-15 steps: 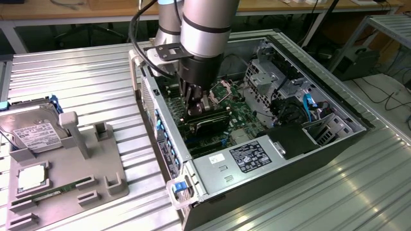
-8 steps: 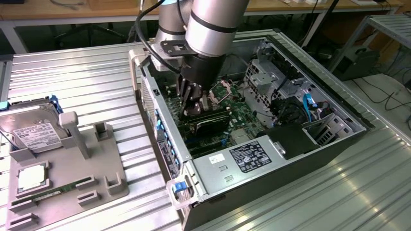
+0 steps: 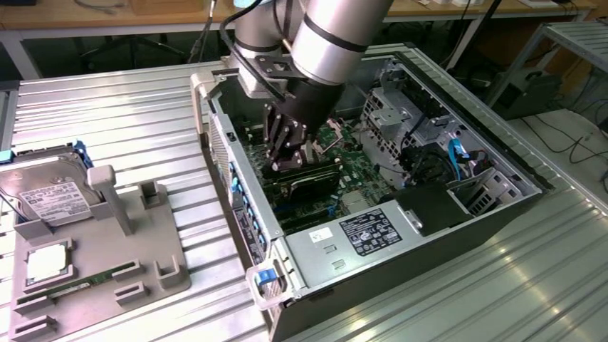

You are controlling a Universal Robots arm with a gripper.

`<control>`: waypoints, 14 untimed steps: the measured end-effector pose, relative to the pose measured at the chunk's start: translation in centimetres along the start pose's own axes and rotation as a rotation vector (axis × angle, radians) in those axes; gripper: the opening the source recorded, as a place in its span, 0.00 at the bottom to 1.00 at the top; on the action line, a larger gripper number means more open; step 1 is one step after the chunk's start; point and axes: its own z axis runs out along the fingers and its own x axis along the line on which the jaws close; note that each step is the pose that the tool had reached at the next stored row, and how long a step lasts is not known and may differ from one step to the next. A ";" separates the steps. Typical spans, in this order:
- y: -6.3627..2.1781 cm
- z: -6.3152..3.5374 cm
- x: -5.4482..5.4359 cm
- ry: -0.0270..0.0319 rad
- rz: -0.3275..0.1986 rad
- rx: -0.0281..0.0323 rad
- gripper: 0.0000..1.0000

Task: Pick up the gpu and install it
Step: 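Press down on the gpu until it lock into place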

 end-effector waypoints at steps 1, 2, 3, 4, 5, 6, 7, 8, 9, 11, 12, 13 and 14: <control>-0.24 -0.01 0.0 -0.0003 0.000 -0.0193 0.11; -0.28 0.05 0.0 -0.0003 0.000 -0.0333 0.11; -0.28 0.12 0.0 -0.0004 0.000 -0.0393 0.11; -0.20 0.23 0.0 -0.0003 -0.001 -0.0428 0.11; -0.16 0.30 0.0 0.0000 -0.001 -0.0462 0.11; -0.09 0.37 0.0 0.0000 -0.002 -0.0495 0.11; -0.01 0.41 0.0 0.0001 -0.002 -0.0528 0.11; 0.07 0.43 0.0 0.0002 -0.003 -0.0565 0.11; 0.14 0.46 0.0 0.0002 -0.003 -0.0593 0.11; 0.30 0.57 0.0 0.0003 -0.003 -0.0620 0.11; 0.39 0.62 0.0 0.0004 -0.004 -0.0622 0.11; 0.47 0.70 0.0 0.0003 -0.004 -0.0622 0.11; 0.58 0.79 0.0 0.0003 -0.004 -0.0622 0.11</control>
